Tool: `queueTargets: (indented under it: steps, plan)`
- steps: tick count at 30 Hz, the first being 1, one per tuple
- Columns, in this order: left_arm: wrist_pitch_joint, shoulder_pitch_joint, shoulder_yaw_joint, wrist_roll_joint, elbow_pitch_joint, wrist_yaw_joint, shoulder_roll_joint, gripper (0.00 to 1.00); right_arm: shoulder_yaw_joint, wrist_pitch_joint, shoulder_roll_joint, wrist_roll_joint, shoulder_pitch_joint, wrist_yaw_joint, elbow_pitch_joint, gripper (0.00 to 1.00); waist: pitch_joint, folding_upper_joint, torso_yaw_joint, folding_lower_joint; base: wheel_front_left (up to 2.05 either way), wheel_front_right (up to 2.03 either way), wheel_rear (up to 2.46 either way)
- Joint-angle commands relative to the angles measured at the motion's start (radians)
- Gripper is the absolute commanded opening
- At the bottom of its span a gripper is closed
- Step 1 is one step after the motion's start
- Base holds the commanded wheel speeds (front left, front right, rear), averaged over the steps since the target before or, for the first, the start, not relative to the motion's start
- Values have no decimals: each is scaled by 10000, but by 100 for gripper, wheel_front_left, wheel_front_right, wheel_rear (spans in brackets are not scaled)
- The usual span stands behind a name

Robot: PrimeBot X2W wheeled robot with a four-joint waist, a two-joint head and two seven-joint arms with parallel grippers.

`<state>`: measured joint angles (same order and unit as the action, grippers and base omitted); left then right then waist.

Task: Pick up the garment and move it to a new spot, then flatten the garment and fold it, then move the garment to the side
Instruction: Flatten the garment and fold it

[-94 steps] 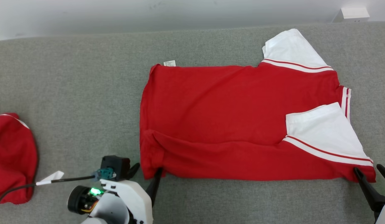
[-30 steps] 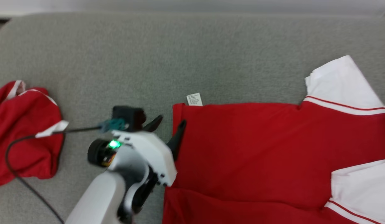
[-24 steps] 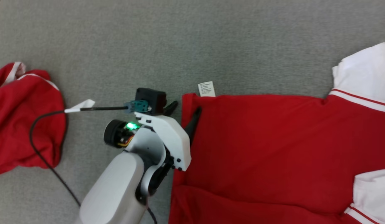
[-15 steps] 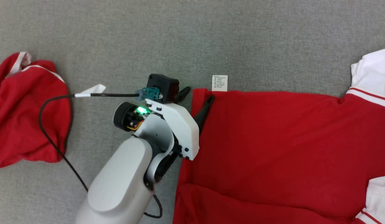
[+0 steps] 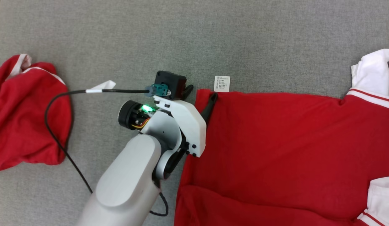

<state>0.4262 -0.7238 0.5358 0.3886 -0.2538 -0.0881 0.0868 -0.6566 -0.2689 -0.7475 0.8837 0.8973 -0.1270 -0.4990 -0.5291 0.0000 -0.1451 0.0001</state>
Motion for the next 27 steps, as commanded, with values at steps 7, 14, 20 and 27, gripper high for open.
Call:
queueTargets:
  steps: [7, 14, 20, 27]
  plan:
    - [893, 437, 585, 285, -283, 390, 66, 0, -854, 101, 206, 467, 35, -65, -206, 100, 144, 0, -80, -1, 0, 0, 0]
    - [497, 314, 414, 334, 93, 267, 81, 0, -1176, 431, 274, 1188, 329, -68, -162, 0, 282, 0, -108, -1, 0, 0, 0]
    - [-273, 314, -32, 410, 368, -24, 121, 0, -1079, 1745, -29, 1328, 626, -36, -391, 0, 523, 0, -4, -1, 0, 0, 0]
    - [-1026, 921, -345, 629, 866, -237, 146, 0, -1267, 2719, -615, 1770, 105, -36, -214, 0, 1027, 0, 194, -1, 0, 0, 0]
